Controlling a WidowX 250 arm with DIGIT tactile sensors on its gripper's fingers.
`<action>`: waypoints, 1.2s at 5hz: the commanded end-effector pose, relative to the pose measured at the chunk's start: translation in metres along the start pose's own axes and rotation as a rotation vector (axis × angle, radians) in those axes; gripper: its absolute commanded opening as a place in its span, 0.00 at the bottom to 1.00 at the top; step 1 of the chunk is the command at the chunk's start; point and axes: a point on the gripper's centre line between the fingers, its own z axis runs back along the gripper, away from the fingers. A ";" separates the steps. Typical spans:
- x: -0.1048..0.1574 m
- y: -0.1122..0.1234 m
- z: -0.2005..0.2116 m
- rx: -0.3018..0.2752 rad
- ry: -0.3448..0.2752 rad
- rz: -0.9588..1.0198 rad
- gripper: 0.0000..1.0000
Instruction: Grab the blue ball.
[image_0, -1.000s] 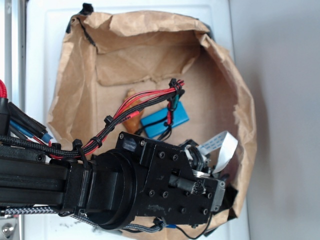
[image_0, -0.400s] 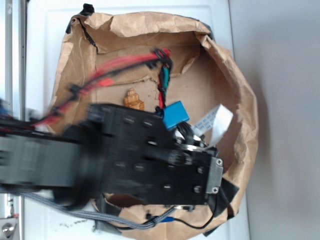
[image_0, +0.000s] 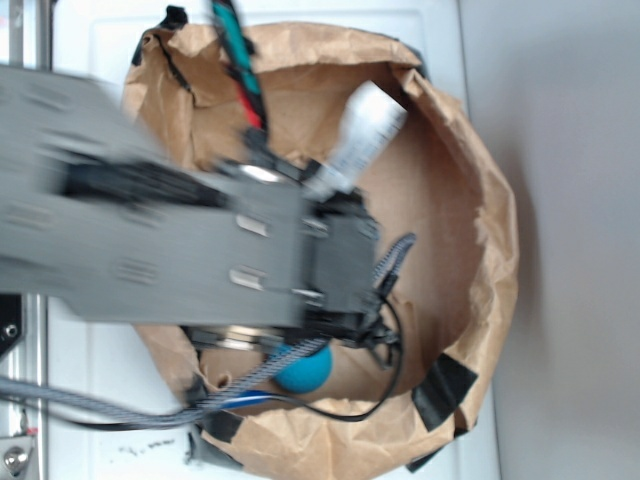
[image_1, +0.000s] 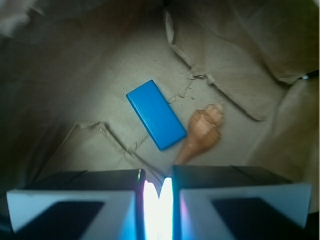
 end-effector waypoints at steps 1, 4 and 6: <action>0.006 0.009 -0.006 -0.014 0.014 -0.027 1.00; -0.024 -0.022 -0.068 0.006 0.145 -0.142 1.00; -0.054 -0.035 -0.103 0.031 0.232 -0.213 1.00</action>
